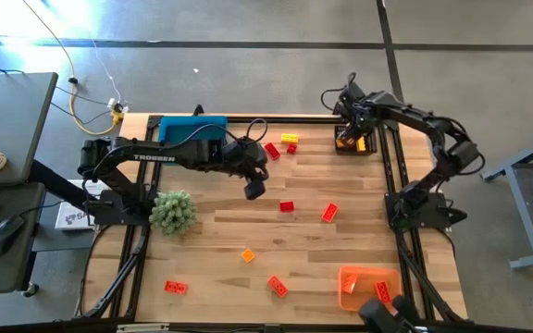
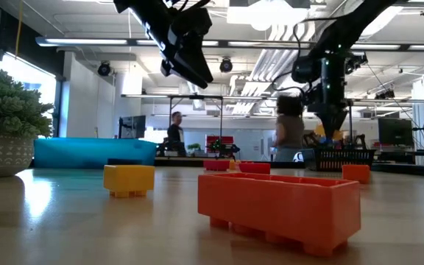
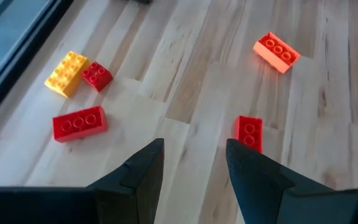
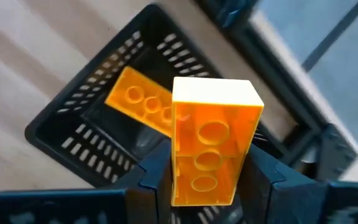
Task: Sort & place blocks by color
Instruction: Put the yellow game piece into the black bin, then put the red game piece into the blue bin
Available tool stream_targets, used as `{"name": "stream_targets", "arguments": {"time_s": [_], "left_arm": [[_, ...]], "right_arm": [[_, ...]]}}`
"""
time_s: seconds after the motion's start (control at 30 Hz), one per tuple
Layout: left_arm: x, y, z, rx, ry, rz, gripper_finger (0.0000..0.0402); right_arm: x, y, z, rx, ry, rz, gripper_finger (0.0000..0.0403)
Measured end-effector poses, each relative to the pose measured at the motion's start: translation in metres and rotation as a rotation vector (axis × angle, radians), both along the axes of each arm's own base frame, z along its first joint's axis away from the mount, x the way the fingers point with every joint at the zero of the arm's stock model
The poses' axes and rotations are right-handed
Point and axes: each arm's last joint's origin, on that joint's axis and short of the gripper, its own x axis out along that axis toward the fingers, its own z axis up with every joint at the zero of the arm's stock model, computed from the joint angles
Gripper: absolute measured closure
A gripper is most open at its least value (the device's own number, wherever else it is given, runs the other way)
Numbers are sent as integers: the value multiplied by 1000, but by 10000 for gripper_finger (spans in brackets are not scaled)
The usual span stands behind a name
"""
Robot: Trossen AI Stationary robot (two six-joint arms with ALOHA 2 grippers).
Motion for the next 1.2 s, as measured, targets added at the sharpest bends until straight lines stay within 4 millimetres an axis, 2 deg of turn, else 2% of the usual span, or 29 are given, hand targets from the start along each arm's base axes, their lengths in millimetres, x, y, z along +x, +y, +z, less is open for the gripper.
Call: {"name": "stream_targets", "arguments": {"time_s": [0.2,0.43,0.63,0.77,0.97,1.2], "left_arm": [[0,0,0,56,24,-63,239],[0,0,0,58,25,-67,239],[0,0,0,50,21,-57,239],[0,0,0,51,22,-59,239],[0,0,0,76,33,-88,229],[2,1,2,84,4,-86,185]], "right_arm": [[7,-5,-21,57,61,27,292],[8,-8,-32,71,110,29,290],[9,-9,-32,72,106,29,207],[9,-8,-32,78,96,-1,182],[10,-8,-16,77,61,-23,179],[19,-3,23,28,-80,-40,178]]}}
